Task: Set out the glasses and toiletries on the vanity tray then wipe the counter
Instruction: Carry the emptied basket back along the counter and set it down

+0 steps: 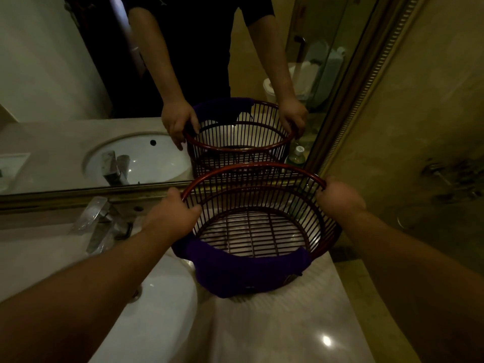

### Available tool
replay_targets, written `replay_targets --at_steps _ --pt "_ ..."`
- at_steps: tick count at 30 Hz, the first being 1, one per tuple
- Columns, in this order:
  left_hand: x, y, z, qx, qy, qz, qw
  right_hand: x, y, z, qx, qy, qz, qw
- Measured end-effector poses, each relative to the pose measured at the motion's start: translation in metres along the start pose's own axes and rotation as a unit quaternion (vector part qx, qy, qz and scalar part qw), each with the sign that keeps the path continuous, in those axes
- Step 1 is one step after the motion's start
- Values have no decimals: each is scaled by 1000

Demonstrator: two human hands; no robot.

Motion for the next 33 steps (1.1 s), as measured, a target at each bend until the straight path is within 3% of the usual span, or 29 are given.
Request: replay_targets --at_steps 7,13,15,19,22,25,28,33 --pt "4 10 -7 -142 107 30 984 -23 10 20 -7 -10 -22 1000" --pt "-11 21 -11 -199 160 47 966 -90 39 45 -107 -142 81 981" --pt "-18 26 -9 -192 173 55 964 -113 50 40 -83 -111 86 987" --pt "-36 38 -4 -144 209 78 964 -154 66 20 -32 41 23 998" --pt "-49 40 3 -160 236 86 955 -181 79 17 -47 42 4 998" --pt "-62 44 13 -179 255 81 947 -201 90 14 43 -7 -40 998" --pt "-73 49 19 -219 281 59 932 -217 87 11 204 -98 -147 963" --pt "-86 56 30 -279 299 13 912 -237 85 -28 499 -69 -289 814"
Point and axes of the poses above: each hand's wrist, its own x-axis towards the middle knuckle, its own z-axis out of the back of the hand, y = z × x, the point moved 6 cm from there along x, towards the middle knuckle, and after that the axes turned 5 degrees about z, right-handed, at the moved point
